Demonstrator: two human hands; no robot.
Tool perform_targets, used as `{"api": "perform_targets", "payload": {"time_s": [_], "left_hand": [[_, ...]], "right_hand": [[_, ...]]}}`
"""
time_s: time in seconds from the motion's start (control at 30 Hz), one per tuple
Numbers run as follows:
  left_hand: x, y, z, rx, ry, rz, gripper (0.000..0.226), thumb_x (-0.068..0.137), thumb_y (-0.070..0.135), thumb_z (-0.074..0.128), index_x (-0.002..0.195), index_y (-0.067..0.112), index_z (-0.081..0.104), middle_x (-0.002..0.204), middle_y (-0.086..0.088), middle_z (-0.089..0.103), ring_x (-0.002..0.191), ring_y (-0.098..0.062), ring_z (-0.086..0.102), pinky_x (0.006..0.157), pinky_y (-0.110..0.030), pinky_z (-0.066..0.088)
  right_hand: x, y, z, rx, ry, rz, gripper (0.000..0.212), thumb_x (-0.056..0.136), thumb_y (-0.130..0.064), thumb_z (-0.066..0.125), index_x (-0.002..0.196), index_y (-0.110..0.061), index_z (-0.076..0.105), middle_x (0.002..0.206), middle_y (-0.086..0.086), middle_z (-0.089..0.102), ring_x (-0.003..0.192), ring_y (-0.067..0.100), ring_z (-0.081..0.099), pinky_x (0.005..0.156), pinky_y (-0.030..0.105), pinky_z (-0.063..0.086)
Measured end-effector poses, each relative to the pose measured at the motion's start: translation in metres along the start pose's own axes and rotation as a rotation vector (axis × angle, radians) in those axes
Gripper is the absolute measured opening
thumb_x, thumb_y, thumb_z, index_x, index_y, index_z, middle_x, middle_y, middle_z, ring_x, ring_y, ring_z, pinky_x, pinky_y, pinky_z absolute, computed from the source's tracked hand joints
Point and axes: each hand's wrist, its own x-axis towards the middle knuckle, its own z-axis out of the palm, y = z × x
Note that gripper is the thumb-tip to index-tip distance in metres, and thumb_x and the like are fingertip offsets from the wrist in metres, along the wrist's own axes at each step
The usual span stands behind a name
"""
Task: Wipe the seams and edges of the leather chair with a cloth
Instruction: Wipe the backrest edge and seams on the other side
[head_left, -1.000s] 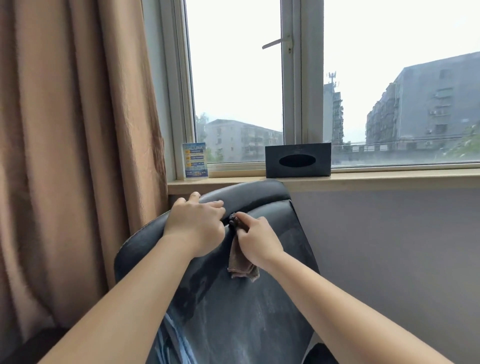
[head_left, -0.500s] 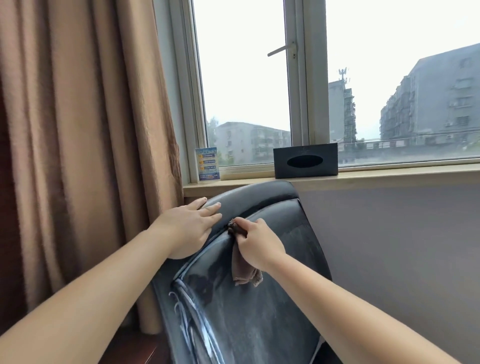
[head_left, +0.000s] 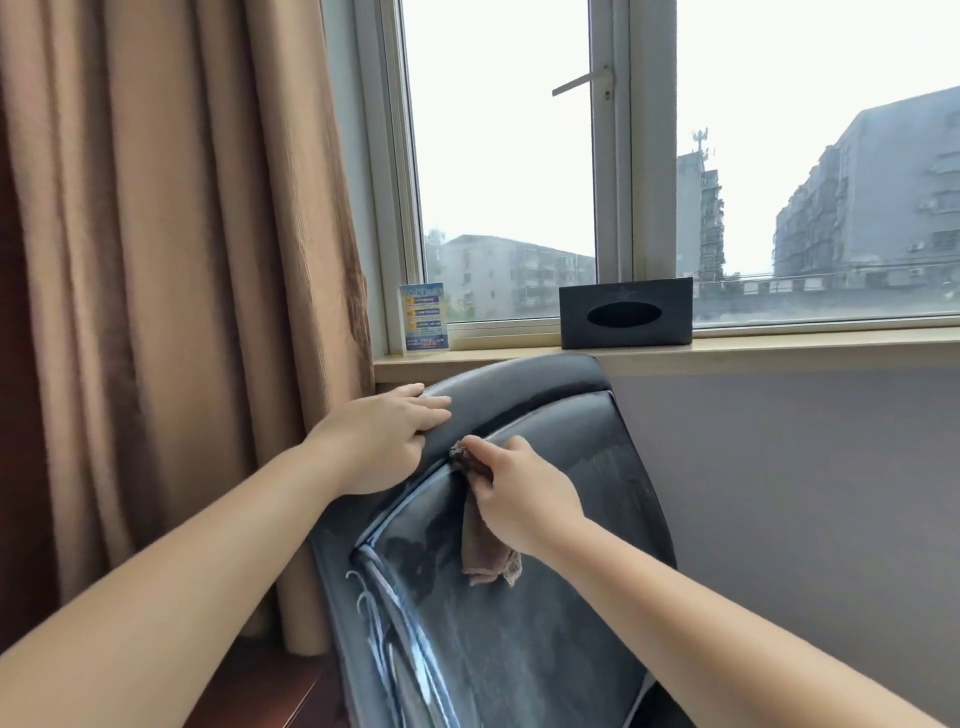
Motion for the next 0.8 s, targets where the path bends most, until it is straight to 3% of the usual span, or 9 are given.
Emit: {"api": "perform_targets", "payload": {"time_s": [0.13, 0.27, 0.4, 0.57, 0.8], "left_hand": [[-0.001, -0.006, 0.001, 0.074, -0.125, 0.043, 0.048, 0.105, 0.02, 0.028, 0.151, 0.03, 0.028, 0.158, 0.024, 0.007, 0.148, -0.002, -0.003, 0.119, -0.026, 0.014], [-0.002, -0.014, 0.004, 0.186, -0.16, 0.071, 0.051, 0.106, 0.027, 0.023, 0.155, 0.026, 0.011, 0.16, 0.02, -0.004, 0.147, -0.004, -0.012, 0.12, -0.025, 0.004], [-0.002, -0.01, 0.006, 0.211, -0.127, 0.061, 0.05, 0.106, 0.029, 0.022, 0.155, 0.027, 0.012, 0.16, 0.02, -0.003, 0.147, -0.005, -0.012, 0.12, -0.024, 0.006], [-0.01, -0.01, 0.009, 0.245, -0.108, 0.058, 0.051, 0.105, 0.031, 0.024, 0.154, 0.03, 0.012, 0.16, 0.021, -0.003, 0.147, -0.003, -0.011, 0.12, -0.027, 0.012], [-0.013, -0.013, 0.003, 0.17, -0.118, 0.079, 0.056, 0.101, 0.026, 0.037, 0.153, 0.034, 0.018, 0.157, 0.029, 0.002, 0.146, 0.002, -0.01, 0.119, -0.027, 0.017]], "right_hand": [[0.012, 0.01, -0.004, -0.026, 0.001, 0.09, 0.04, 0.098, -0.03, 0.034, 0.136, -0.044, 0.037, 0.118, 0.005, 0.045, 0.105, 0.029, 0.053, 0.078, 0.034, 0.046], [0.005, 0.003, -0.001, 0.05, -0.029, 0.027, 0.038, 0.099, -0.034, 0.034, 0.136, -0.043, 0.039, 0.115, 0.004, 0.045, 0.102, 0.029, 0.055, 0.078, 0.034, 0.048], [0.001, 0.004, 0.0, -0.022, -0.011, -0.02, 0.039, 0.099, -0.04, 0.033, 0.137, -0.046, 0.035, 0.117, 0.0, 0.047, 0.103, 0.026, 0.056, 0.078, 0.032, 0.046], [0.009, 0.004, 0.003, 0.035, 0.038, 0.063, 0.036, 0.099, -0.038, 0.034, 0.133, -0.045, 0.041, 0.115, 0.002, 0.048, 0.1, 0.028, 0.057, 0.076, 0.032, 0.046], [0.003, 0.006, 0.005, -0.009, 0.056, -0.03, 0.036, 0.099, -0.035, 0.034, 0.134, -0.045, 0.04, 0.116, -0.002, 0.046, 0.103, 0.024, 0.054, 0.075, 0.03, 0.044]]}}
